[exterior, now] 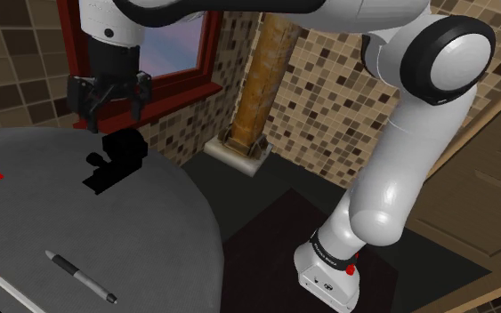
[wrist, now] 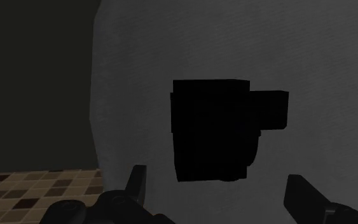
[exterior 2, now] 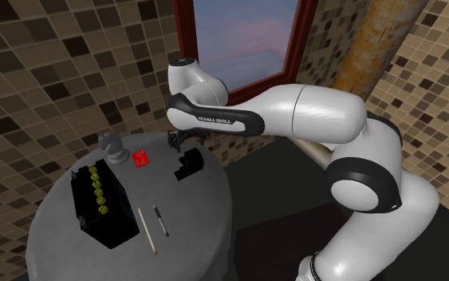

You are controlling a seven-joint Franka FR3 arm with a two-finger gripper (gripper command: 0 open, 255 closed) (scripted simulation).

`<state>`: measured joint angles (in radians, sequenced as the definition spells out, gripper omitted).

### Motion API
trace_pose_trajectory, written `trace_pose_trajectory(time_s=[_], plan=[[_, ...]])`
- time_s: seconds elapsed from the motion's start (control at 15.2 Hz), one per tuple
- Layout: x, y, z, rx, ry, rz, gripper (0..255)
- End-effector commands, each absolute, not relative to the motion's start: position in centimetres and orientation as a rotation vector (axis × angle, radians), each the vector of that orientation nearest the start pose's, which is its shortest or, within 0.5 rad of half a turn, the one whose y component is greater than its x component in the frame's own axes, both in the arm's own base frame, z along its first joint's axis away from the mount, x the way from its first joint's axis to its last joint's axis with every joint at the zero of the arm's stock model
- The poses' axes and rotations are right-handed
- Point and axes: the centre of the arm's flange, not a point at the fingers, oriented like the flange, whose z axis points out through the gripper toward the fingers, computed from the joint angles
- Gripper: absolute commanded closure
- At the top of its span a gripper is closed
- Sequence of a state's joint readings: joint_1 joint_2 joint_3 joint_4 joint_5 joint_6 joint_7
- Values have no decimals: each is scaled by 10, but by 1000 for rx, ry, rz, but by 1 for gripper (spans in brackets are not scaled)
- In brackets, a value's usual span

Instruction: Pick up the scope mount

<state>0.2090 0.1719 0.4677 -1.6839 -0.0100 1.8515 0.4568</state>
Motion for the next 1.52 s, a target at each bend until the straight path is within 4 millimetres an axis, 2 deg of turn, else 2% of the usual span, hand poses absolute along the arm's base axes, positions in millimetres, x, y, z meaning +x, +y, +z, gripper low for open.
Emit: trace_pose_trajectory(time_s=[0.0, 0.33, 0.46, 0.53, 1.12, 1.45], plan=[[490, 373, 497, -3059, -331, 39, 0], [490, 373, 467, -3059, -331, 39, 0], [490, 373, 467, -3059, -331, 39, 0], [490, 373, 467, -3059, -332, 39, 255], [490, 373, 467, -3059, -331, 39, 255], [490, 373, 494, -3059, -331, 39, 255]])
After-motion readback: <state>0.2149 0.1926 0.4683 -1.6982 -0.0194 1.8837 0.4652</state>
